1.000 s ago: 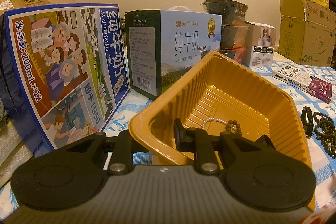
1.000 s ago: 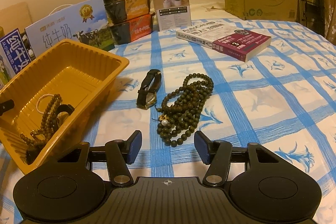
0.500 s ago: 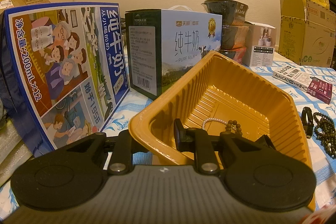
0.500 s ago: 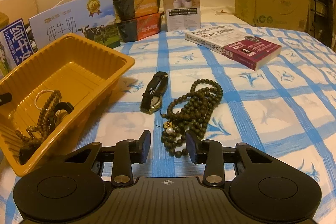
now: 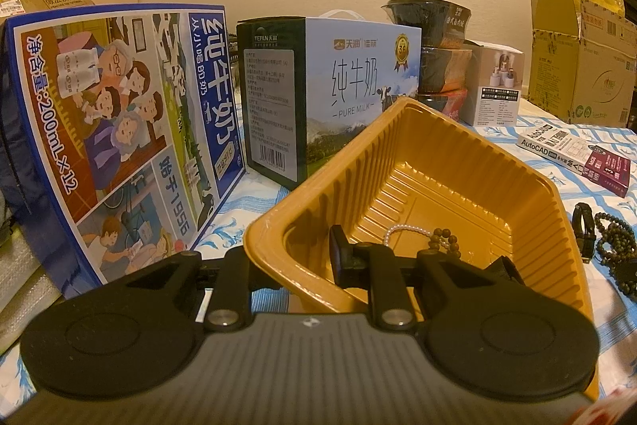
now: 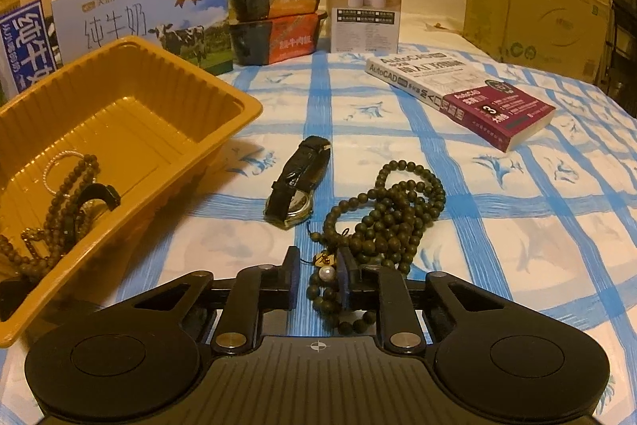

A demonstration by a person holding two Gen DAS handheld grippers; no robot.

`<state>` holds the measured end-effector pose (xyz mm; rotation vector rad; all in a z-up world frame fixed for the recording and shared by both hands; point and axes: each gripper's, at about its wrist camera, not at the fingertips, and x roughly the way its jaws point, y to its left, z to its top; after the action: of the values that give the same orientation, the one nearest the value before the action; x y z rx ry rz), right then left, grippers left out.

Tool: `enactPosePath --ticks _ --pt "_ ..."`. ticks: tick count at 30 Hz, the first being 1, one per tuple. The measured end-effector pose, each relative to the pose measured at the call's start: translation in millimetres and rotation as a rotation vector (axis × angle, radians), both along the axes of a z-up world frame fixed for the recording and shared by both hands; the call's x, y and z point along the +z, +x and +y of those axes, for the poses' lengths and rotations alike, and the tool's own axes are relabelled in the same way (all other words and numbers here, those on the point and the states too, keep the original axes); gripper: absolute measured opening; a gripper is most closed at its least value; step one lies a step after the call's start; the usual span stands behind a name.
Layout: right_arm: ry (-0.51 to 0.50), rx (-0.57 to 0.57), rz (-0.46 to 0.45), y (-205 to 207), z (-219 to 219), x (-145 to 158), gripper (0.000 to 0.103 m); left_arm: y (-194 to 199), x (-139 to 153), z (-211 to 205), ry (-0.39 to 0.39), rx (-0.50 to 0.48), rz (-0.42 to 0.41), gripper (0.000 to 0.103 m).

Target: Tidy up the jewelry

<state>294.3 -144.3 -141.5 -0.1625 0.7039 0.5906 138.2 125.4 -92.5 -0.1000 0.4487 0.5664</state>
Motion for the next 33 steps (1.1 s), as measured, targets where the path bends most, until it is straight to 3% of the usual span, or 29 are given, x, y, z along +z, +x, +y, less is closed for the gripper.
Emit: enactPosePath --ticks 3,5,12,23,29,33 --pt "-0.018 0.003 -0.005 1 3 -2 0.016 0 0 0 -0.002 0.001 0.001 0.019" --pt "-0.042 0.007 -0.021 0 6 -4 0.009 0 0 1 -0.001 0.000 0.000 0.019" --pt "-0.063 0.013 -0.049 -10 4 -3 0.009 0 0 0 0.000 0.000 0.000 0.019" --pt "0.168 0.017 -0.011 -38 -10 45 0.009 1 -1 1 0.004 -0.003 0.000 0.019" --pt "0.298 0.133 0.049 -52 23 65 0.009 1 1 -2 0.015 -0.011 0.000 0.019" --pt "0.322 0.204 0.097 -61 55 62 0.009 1 1 -1 0.014 -0.014 0.003 0.019"
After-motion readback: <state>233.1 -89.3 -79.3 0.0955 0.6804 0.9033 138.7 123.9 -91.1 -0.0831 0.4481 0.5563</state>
